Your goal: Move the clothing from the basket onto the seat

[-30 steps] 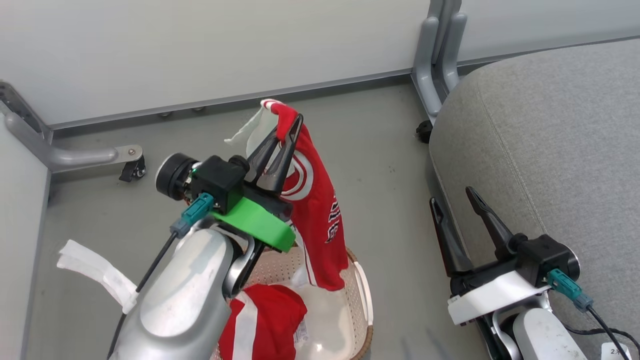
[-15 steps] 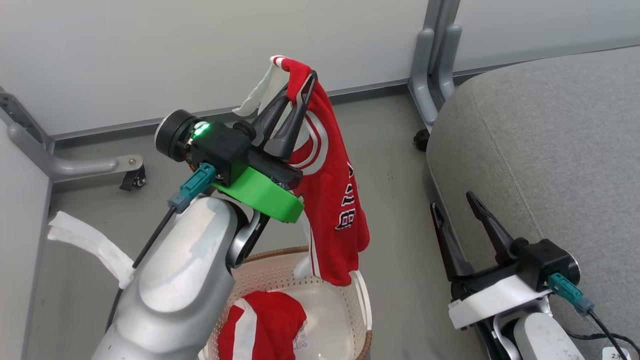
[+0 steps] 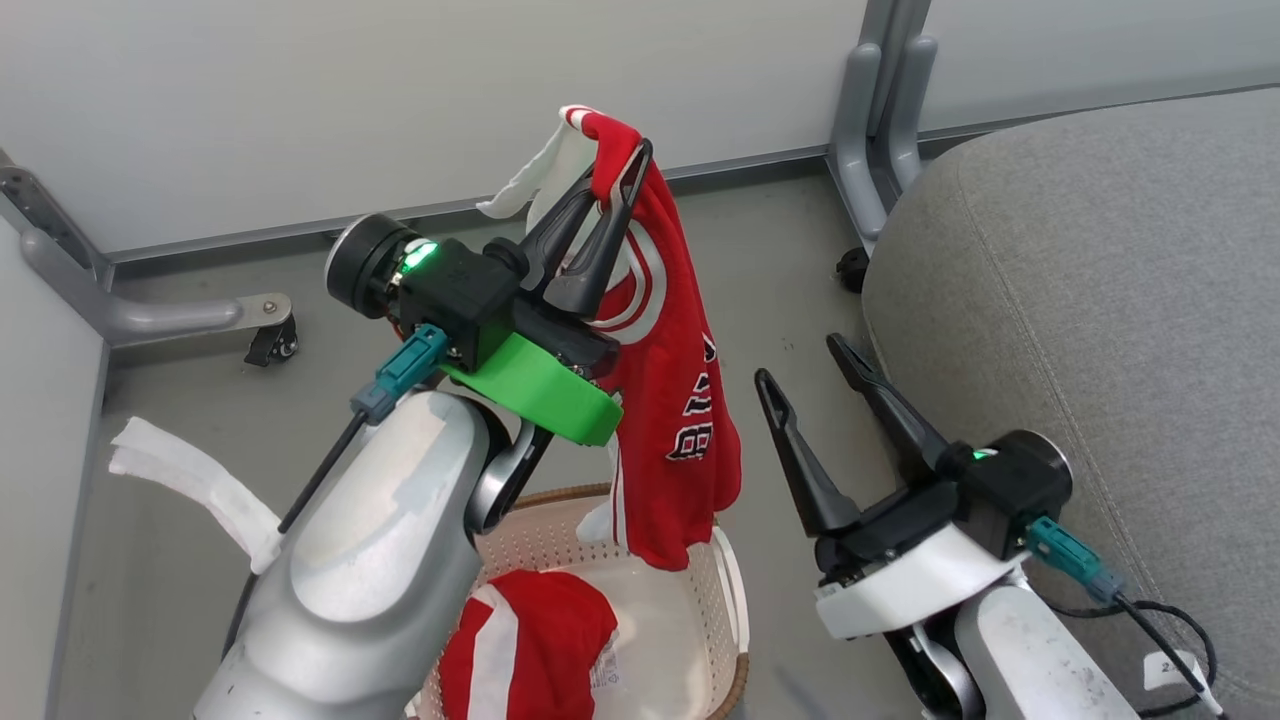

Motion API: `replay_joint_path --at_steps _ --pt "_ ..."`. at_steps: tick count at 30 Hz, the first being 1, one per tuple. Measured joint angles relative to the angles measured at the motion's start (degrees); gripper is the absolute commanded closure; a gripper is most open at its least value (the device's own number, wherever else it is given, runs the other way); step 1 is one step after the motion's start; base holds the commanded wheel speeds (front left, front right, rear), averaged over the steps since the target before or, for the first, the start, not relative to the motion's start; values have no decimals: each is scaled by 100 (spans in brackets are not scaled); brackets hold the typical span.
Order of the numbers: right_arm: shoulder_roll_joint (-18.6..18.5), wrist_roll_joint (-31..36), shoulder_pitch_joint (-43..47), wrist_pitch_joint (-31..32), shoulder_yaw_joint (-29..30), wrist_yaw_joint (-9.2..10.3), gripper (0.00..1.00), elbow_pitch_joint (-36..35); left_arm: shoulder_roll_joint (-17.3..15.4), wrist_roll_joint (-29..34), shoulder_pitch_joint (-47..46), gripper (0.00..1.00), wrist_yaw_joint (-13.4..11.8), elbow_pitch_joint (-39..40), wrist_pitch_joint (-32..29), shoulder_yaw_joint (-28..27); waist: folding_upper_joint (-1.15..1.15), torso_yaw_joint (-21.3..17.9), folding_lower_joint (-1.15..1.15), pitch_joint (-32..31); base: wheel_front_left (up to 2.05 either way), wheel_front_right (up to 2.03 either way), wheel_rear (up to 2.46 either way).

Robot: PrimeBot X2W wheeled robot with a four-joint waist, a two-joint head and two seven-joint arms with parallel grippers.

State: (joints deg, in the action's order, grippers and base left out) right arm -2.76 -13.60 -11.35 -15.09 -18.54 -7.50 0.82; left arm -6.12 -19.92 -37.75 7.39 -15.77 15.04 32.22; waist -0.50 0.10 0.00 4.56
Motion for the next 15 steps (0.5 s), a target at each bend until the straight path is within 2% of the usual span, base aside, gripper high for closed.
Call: replay_joint_path --at_steps 7,15 --pt "-1 148 -628 0 -408 0 0 201 71 -8 -124 100 0 37 0 110 0 109 0 114 0 0 0" --pt "0 278 -1273 0 -584 0 0 854 113 2 -196 100 0 165 -1 179 0 279 0 336 0 0 0"
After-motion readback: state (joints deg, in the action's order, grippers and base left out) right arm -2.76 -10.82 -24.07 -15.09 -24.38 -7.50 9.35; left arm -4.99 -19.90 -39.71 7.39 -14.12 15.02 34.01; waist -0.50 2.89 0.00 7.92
